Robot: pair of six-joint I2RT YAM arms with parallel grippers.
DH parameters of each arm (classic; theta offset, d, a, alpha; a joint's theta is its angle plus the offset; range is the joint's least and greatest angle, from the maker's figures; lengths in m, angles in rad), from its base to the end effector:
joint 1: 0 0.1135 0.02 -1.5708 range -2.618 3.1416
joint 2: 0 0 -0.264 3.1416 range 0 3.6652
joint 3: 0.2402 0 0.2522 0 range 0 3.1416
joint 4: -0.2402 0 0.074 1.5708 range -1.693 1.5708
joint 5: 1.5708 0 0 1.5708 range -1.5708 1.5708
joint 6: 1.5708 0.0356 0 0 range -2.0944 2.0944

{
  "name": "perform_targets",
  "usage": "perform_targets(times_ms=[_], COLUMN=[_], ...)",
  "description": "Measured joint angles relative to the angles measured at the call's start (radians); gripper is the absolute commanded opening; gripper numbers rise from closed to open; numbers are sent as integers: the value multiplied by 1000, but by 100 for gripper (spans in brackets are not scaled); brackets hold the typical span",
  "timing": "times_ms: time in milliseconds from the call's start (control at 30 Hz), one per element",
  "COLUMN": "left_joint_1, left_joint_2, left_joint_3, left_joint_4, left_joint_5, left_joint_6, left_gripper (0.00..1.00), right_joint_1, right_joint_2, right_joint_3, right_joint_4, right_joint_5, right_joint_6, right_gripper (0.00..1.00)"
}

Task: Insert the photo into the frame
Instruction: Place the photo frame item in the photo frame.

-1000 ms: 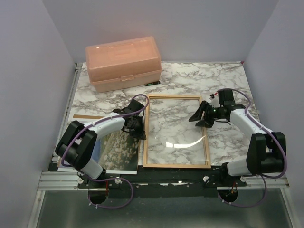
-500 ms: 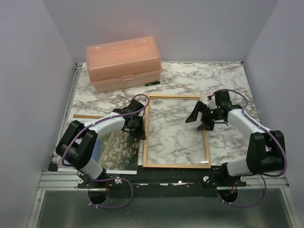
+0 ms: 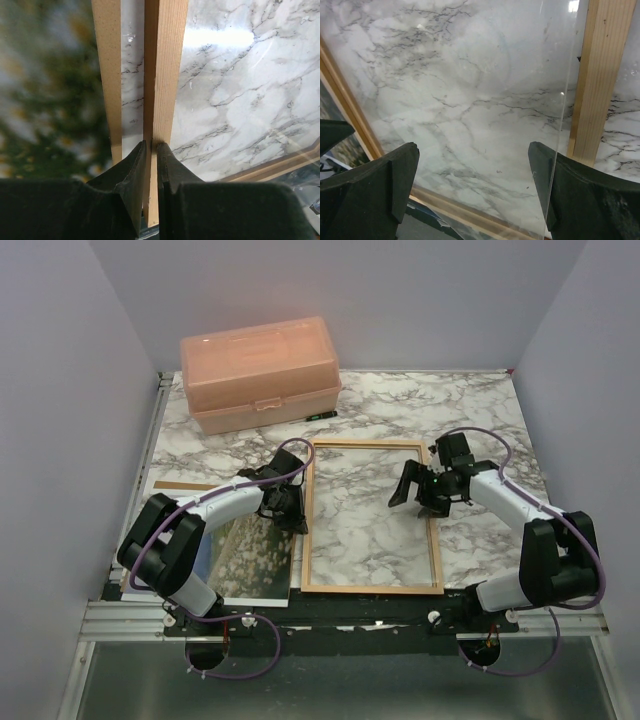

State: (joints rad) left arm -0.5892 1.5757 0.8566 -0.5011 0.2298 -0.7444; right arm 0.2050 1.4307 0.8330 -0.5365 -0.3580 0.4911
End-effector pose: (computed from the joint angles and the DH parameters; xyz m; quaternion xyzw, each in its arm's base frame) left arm 0.2303 -0.1637 0.1592 -0.0559 0.9768 -0.1959 0.0663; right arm 0.2567 0.0661 0.1894 0.0988 0.9564 0.2361 0.1410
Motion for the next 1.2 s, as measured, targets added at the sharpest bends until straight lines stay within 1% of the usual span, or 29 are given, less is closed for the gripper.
perform_targets(times_ms=[133, 367, 1200], left_joint_1=[0, 0, 0], left_joint_2=[-1, -5, -18], left_joint_3=[-1, -5, -14], left_joint_4=[1, 5, 21], left_joint_5=[0, -1, -2], left_joint_6=[0, 0, 0], left_gripper=[15, 15, 15], right_joint_1=[29, 42, 43], right_joint_2=[3, 9, -16], right_joint_3=[0, 0, 16], right_joint_4=[-19, -46, -111], right_joint_5=[58, 109, 196], right_joint_6=[-3, -3, -21], right_gripper=[100, 100, 100])
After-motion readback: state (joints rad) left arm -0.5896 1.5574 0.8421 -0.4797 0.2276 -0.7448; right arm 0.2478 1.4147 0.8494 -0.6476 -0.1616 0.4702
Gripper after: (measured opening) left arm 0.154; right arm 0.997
